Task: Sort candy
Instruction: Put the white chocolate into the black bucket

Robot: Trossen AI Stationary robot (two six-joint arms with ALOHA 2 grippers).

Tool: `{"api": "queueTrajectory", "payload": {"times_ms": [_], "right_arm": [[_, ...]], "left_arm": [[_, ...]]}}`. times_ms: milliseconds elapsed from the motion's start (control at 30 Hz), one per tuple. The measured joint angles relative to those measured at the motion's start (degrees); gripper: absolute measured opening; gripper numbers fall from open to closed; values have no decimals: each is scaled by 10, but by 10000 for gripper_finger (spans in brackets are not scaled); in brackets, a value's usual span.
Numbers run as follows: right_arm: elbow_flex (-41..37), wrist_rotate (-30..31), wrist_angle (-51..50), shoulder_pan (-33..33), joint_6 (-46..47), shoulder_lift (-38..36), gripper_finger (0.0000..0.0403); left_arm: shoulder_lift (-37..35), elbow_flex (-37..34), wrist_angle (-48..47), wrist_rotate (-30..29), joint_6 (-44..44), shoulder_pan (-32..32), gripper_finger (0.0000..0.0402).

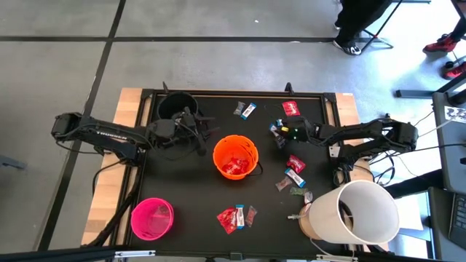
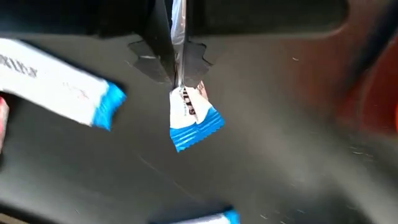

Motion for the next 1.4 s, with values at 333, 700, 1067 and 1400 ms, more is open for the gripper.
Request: {"api": "queueTrajectory", "payload": {"times_ms": [333, 700, 1067, 1400], "right_arm": [[1, -2, 122, 0, -67, 0, 8], [69, -105, 223, 0, -66, 0, 8], [246, -129, 181, 23, -86, 35, 8], [374, -129, 119, 62, -99, 145, 7]], "left_arm": [[0, 0, 4, -24, -4, 11, 203], [0, 0, 106, 0, -32, 39, 203], [51, 0, 114, 47, -15, 79, 204], [60, 0, 160, 71, 26, 102, 206]]}}
